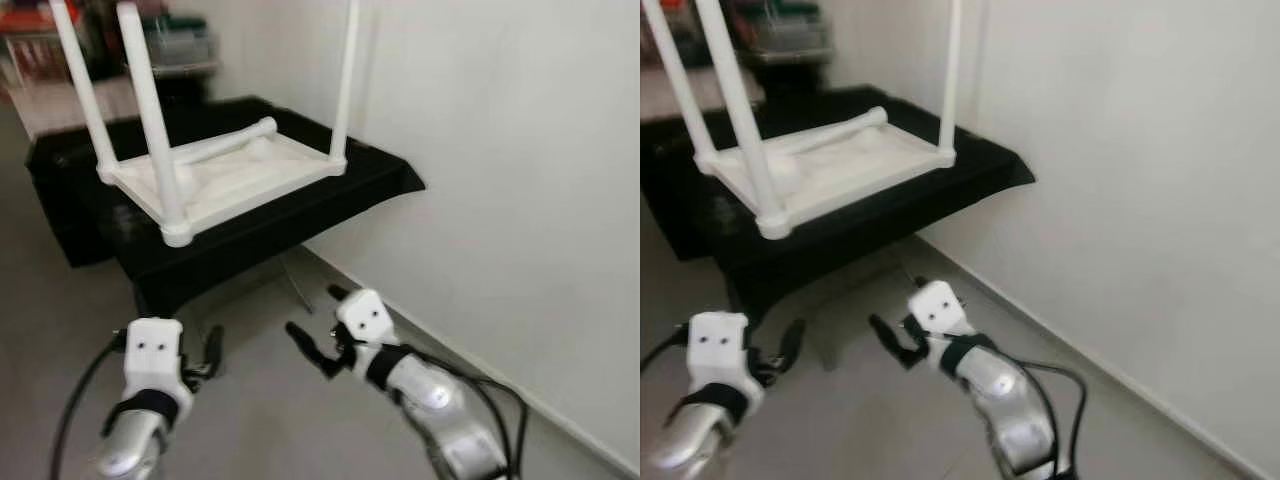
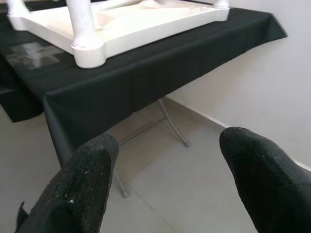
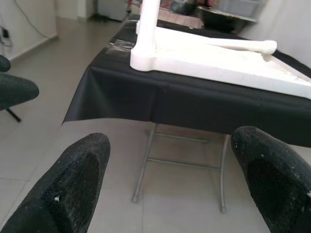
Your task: Building children table
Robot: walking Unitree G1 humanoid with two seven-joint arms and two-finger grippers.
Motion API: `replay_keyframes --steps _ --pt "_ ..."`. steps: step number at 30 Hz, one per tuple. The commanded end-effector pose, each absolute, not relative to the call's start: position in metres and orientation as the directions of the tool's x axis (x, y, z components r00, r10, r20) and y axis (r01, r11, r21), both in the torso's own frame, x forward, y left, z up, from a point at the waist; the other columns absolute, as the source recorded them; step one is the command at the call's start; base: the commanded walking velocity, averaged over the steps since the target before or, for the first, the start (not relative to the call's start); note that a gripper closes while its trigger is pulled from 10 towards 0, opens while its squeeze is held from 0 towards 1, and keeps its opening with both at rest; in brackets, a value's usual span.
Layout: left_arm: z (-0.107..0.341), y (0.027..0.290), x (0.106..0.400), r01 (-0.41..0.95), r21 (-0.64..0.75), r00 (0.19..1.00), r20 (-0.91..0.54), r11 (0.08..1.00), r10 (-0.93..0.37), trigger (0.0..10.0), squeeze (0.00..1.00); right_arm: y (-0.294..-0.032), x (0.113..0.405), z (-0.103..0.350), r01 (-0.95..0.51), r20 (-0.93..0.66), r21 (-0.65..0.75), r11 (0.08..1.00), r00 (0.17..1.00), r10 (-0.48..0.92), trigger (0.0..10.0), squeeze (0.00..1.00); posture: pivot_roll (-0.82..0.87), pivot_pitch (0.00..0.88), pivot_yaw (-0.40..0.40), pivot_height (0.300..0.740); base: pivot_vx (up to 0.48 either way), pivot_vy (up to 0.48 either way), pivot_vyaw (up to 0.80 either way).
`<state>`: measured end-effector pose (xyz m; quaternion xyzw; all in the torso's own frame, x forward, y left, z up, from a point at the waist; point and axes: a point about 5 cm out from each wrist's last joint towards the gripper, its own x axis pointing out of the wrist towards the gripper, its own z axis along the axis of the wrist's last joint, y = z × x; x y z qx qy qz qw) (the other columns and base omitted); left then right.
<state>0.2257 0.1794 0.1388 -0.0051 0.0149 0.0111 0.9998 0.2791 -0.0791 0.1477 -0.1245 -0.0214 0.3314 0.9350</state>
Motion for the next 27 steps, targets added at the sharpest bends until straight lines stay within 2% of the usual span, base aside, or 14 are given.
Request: replay_keyframes --steps 1,10,19,27 --pt "0.138 0.177 0.227 -0.01 -0.019 0.999 -0.032 1.0 0.009 10.0 0.0 -0.082 0.28 0.148 -0.612 -0.034 -0.25 0.75 0.78 0.625 10.0 0.0 -0.03 0.03 -0.018 0.74 0.0 -0.469 0.0" --pt "0.139 0.178 0.228 -0.013 0.005 0.999 -0.03 1.0 0.013 10.0 0.0 -0.086 0.284 0.147 -0.586 -0.031 -0.223 0.779 0.803 0.595 10.0 0.0 -0.02 0.033 -0.021 0.74 0.0 -0.457 0.0" --pt "0.139 0.179 0.222 -0.029 0.051 0.999 -0.029 0.998 0.031 10.0 0.0 -0.103 0.292 0.145 -0.49 -0.031 -0.168 0.855 0.87 0.492 10.0 0.0 -0.03 0.034 -0.023 0.74 0.0 0.0 0.0" --pt "0.141 0.174 0.222 0.001 0.059 1.0 -0.007 0.998 0.0 10.0 0.0 -0.101 0.292 0.144 -0.519 -0.038 -0.176 0.836 0.853 0.521 10.0 0.0 -0.05 0.034 -0.026 0.74 0.0 0.0 0.1"
